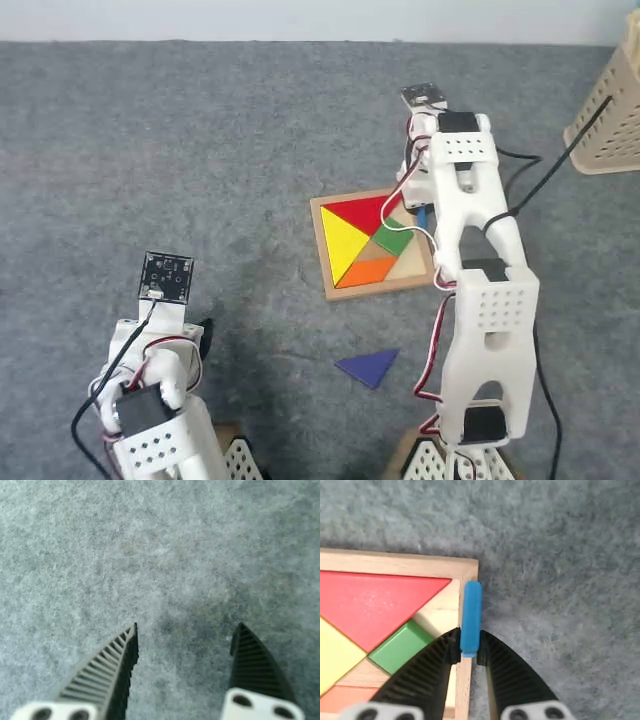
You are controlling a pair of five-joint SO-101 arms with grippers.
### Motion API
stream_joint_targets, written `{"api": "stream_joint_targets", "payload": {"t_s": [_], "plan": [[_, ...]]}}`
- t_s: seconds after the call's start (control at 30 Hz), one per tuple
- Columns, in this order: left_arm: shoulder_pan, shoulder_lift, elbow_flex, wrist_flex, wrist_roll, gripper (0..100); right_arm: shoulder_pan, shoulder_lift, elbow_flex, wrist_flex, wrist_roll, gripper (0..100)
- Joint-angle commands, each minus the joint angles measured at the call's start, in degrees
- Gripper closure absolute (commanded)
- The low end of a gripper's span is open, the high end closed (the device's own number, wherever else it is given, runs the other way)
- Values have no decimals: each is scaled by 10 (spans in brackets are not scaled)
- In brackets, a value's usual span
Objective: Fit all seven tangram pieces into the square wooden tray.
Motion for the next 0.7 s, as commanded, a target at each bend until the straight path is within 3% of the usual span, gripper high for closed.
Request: {"api": "stream_joint_targets", "payload": {"t_s": [0.0, 0.23, 0.67], "plan": [[-4, -9, -5, 3, -6, 720, -26, -49, -28, -3, 13, 988], [-4, -9, -5, 3, -6, 720, -29, -49, -27, 5, 11, 909], [-3, -9, -5, 3, -6, 720, -40, -62, -31, 17, 9, 906]]}}
